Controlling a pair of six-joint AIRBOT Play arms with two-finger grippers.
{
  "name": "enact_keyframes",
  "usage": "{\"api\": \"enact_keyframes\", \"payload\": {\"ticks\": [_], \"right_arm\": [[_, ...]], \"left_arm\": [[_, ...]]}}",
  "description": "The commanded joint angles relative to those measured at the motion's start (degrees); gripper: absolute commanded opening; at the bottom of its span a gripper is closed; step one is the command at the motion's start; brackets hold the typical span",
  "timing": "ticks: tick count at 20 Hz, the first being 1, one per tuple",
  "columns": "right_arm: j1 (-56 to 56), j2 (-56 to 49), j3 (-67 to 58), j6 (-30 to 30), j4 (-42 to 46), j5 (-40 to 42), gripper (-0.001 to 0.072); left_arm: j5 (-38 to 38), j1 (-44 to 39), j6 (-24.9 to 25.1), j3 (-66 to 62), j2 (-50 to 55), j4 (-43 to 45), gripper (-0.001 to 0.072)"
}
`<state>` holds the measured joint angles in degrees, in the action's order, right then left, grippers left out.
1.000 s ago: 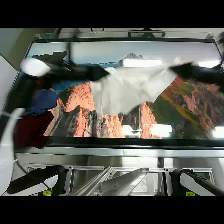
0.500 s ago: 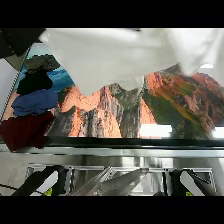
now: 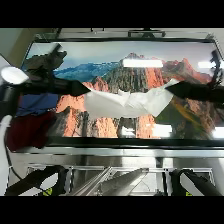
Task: Fold the shirts.
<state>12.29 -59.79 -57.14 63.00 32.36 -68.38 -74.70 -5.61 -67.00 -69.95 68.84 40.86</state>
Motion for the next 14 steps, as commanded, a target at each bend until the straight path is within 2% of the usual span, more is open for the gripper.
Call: {"api": "enact_keyframes", "payload": {"ticks": [1, 2, 5, 6, 7, 8, 11, 14], "right_arm": [[-0.6, -3.8, 12.2, -0.8, 4.3, 9.9, 0.0216], [0.1, -5.8, 13.2, -0.8, 5.2, 11.3, 0.0365], [5.8, -9.6, 11.9, -0.8, 6.7, 11.1, 0.0400], [8.5, -9.6, 11.2, -0.6, 6.7, 10.7, 0.0483], [11.1, -9.2, 10.5, -0.6, 6.7, 9.7, 0.0635], [13.2, -8.9, 9.9, -0.6, 6.7, 8.2, 0.0661], [16.3, -8.2, 9.8, 1.2, 6.7, 1.9, 0.0660], [12.9, -8.2, 12.9, 1.8, 6.7, -3.0, 0.0660]], "left_arm": [[3.0, -2.8, 3.1, 11.5, 6.7, 1.6, 0.0021], [3.1, -3.1, 4.3, 14.0, 9.0, 1.6, 0.0021], [2.7, -2.2, 6.5, 19.5, 14.8, 1.7, 0.0022], [1.9, -1.3, 6.6, 20.7, 16.5, 1.6, 0.0210], [0.7, 0.0, 6.6, 21.1, 17.9, 1.7, 0.0548], [-1.2, 1.6, 6.4, 21.0, 19.1, 1.6, 0.0714], [-7.0, 7.7, 6.3, 18.1, 20.7, 1.6, 0.0713], [-10.2, 12.1, 5.4, 16.6, 18.8, 1.6, 0.0712]]}}
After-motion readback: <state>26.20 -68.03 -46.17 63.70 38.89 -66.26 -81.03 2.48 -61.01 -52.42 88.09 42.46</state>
